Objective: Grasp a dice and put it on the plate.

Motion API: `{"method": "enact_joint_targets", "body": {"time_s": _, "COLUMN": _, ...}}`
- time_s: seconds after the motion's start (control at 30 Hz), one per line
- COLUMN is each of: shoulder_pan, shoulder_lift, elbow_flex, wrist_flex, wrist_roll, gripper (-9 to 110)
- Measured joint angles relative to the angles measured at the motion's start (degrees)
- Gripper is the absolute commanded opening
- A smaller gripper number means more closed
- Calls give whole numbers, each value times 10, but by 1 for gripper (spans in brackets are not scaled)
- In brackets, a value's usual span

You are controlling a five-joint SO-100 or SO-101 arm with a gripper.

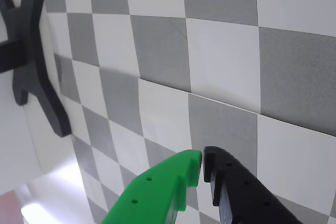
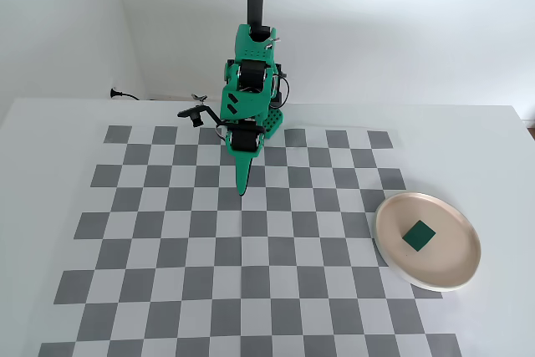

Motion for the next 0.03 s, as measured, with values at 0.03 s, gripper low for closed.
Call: {"method": "enact_joint_targets", "body": {"time_s": 0.03, "shoulder_pan": 0, "shoulder_lift": 0, "elbow_flex": 0, "wrist_flex": 0, "wrist_roll": 0, "gripper": -4}}
